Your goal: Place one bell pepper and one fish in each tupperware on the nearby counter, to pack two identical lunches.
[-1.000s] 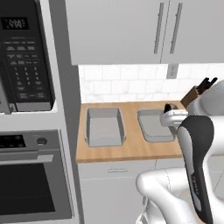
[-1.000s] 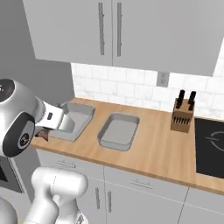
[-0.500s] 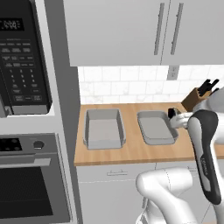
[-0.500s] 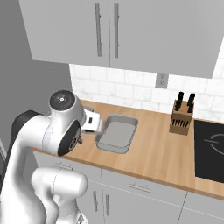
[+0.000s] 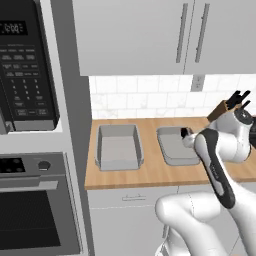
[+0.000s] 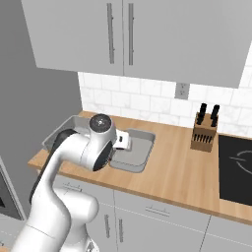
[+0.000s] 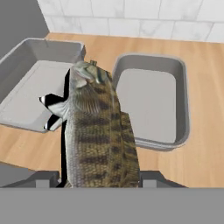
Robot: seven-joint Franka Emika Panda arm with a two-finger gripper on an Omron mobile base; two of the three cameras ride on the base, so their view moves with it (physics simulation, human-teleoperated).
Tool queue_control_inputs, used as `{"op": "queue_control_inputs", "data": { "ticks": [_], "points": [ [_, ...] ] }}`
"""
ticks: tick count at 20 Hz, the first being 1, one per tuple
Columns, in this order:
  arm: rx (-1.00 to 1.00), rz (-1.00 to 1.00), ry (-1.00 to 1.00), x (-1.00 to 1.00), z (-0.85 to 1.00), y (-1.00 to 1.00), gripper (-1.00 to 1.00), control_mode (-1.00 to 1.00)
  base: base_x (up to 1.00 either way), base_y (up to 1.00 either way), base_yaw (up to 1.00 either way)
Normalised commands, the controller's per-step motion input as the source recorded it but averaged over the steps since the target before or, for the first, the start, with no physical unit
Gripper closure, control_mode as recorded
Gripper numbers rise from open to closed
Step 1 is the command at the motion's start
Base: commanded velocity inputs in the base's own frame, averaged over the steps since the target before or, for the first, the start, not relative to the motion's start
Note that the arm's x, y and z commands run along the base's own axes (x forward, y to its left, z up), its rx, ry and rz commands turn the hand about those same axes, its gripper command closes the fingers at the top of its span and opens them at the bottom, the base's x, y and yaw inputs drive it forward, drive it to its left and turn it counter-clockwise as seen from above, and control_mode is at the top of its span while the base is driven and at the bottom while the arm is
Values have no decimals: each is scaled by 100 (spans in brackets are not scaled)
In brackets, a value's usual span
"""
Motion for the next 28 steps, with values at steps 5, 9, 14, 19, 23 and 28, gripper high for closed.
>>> {"op": "queue_control_inputs", "data": {
  "ticks": [5,9,14,19,23,28],
  "points": [
    [-2,-10,20,81,-21,-12,100,-100,0,0,0],
    [0,-12,11,73,-15,-16,100,-100,0,0,0],
    [0,-4,2,52,-23,-34,100,-100,0,0,0],
    [0,0,0,46,-43,-21,100,-100,0,0,0],
    [0,0,0,46,-47,-15,100,-100,0,0,0],
    [0,0,10,18,-30,-28,100,-100,0,0,0]
  ]
}}
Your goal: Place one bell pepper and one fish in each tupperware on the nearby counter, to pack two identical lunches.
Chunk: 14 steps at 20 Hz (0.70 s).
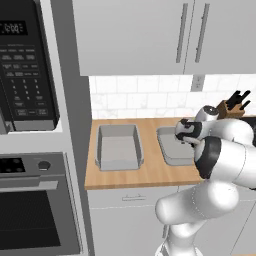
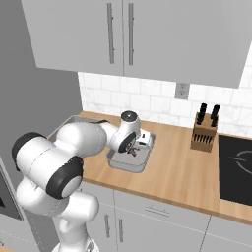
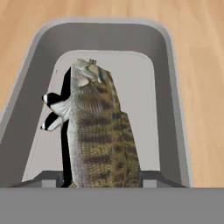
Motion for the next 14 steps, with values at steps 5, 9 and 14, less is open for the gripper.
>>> {"op": "queue_control_inputs", "data": {
  "ticks": [5,9,14],
  "points": [
    [0,0,8,19,-31,-4,100,-100,0,0,0],
    [0,0,0,12,-26,0,100,-100,0,0,0],
    [0,0,0,9,-26,0,100,-100,0,0,0]
  ]
}}
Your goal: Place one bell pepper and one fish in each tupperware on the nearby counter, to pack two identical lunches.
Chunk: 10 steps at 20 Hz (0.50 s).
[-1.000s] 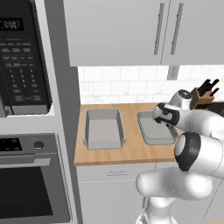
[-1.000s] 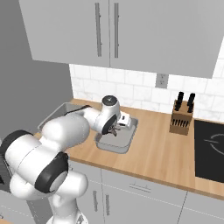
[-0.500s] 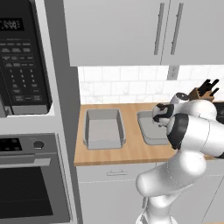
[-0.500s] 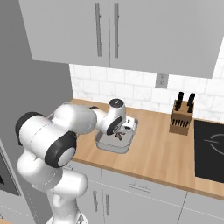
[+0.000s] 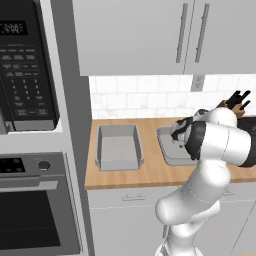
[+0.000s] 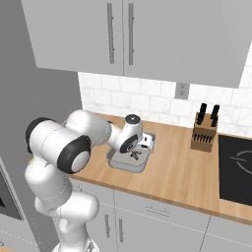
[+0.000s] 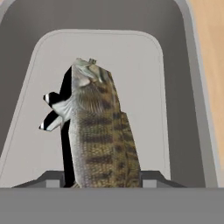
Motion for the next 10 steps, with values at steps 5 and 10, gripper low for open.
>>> {"op": "queue_control_inputs", "data": {
  "ticks": [5,10],
  "points": [
    [0,0,0,7,-11,0,100,-100,0,0,0],
    [0,0,0,16,-11,0,-100,-100,0,0,0]
  ]
}}
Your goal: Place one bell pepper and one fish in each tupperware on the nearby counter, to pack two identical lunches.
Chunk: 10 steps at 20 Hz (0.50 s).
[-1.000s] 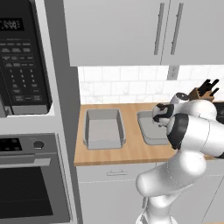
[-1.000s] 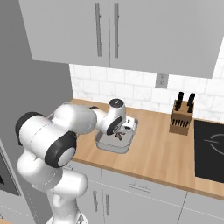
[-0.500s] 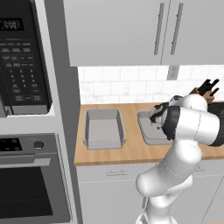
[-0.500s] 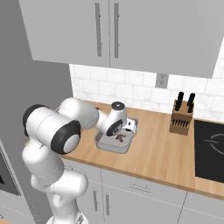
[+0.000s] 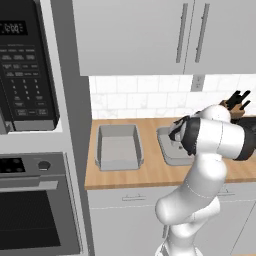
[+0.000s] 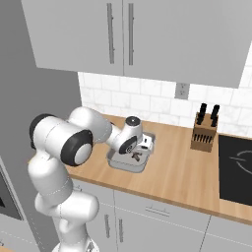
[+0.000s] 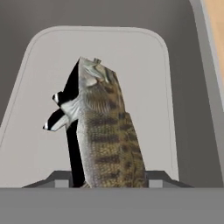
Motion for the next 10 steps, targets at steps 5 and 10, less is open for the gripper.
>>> {"op": "queue_control_inputs", "data": {
  "ticks": [5,10],
  "points": [
    [0,0,0,13,-7,0,-100,-100,0,0,0],
    [0,0,-2,-40,36,0,-100,-100,0,0,0]
  ]
}}
